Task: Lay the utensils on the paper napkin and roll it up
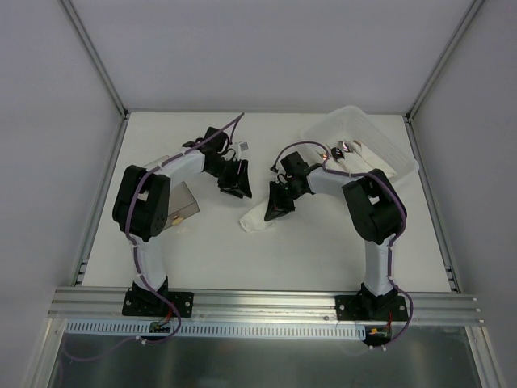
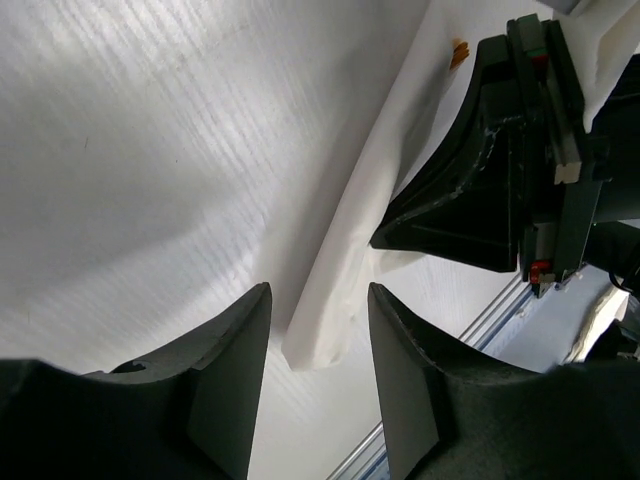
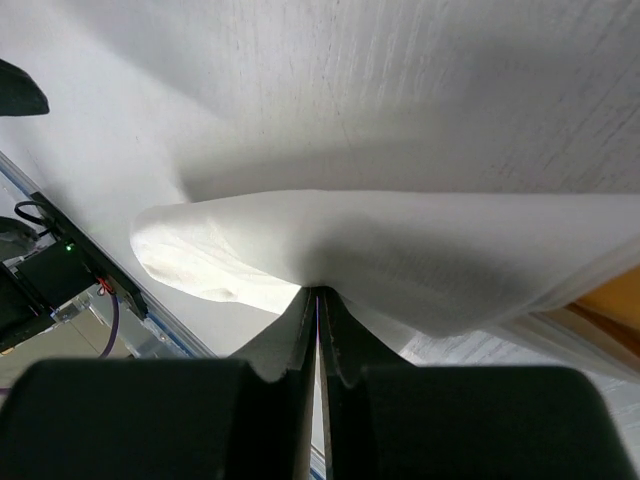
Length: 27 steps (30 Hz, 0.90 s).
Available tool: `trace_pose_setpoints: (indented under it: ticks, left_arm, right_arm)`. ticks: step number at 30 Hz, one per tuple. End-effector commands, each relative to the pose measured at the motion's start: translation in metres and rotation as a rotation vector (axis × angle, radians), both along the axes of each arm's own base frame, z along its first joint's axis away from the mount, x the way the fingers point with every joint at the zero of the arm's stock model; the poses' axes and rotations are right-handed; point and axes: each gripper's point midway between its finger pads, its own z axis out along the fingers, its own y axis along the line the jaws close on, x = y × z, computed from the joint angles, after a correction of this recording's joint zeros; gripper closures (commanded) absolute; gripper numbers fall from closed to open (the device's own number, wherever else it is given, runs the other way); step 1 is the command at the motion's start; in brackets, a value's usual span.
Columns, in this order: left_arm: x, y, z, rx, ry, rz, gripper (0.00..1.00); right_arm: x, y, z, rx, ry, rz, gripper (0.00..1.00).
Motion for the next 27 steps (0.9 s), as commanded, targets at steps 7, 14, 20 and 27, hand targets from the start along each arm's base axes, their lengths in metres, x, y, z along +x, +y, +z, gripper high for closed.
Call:
trace_pose_setpoints:
  ticks: [7,14,20,27]
  left_arm:
    - [-0.006,-0.032,-0.009,-0.036,0.03,-0.102,0.54]
    - [-0.027,-0.037,-0.028,-0.014,0.086,-0.138,0.53]
    - [-0.046,-0.035,-0.043,0.02,0.122,-0.162,0.58]
    - [-0.054,-0.031,-0.06,0.039,0.194,-0.141,0.84]
  right_arm:
    - [-0.003,-0.028,-0.033,-0.17,0.007,-0.003,0.94]
    - [-0.002,-0.028,-0.032,-0.169,0.008,-0.003,0.94]
    - [-0.001,-0.027,-0.031,-0.166,0.004,0.001,0.94]
    - [-0.003,-0.029,-0.03,-0.167,-0.003,0.01,0.94]
